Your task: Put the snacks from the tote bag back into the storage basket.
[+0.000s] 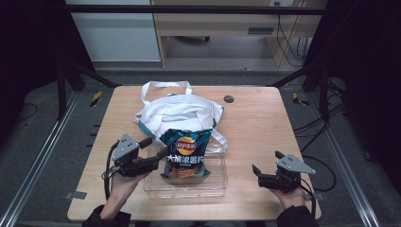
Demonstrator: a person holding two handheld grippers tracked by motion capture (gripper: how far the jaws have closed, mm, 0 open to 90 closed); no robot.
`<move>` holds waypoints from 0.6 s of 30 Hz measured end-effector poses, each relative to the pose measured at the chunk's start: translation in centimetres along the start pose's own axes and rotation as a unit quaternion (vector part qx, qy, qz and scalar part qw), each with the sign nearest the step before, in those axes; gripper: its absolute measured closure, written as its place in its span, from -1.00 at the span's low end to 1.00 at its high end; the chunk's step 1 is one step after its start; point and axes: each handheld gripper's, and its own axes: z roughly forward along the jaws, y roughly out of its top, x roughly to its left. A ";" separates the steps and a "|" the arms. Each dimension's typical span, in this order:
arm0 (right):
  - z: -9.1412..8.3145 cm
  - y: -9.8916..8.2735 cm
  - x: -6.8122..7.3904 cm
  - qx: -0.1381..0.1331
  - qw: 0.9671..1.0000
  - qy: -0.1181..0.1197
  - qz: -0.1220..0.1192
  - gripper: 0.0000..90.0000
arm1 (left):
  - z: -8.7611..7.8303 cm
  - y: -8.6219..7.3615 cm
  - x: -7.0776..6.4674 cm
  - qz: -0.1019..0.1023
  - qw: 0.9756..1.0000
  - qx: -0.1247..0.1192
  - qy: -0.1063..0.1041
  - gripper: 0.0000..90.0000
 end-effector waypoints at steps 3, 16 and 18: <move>-0.1 0.0 0.0 -0.001 1.000 -0.001 0.001 -0.90 | -0.4 -0.4 0.3 -0.001 1.000 -0.001 0.006 -0.34; -0.2 -0.2 -0.5 0.003 1.000 -0.012 0.004 -0.90 | -2.2 -3.5 2.9 -0.017 0.999 0.005 0.049 -0.35; -0.2 -0.2 -0.5 0.005 1.000 -0.013 0.003 -0.90 | -2.5 -4.1 3.3 -0.015 0.998 0.014 0.057 -0.35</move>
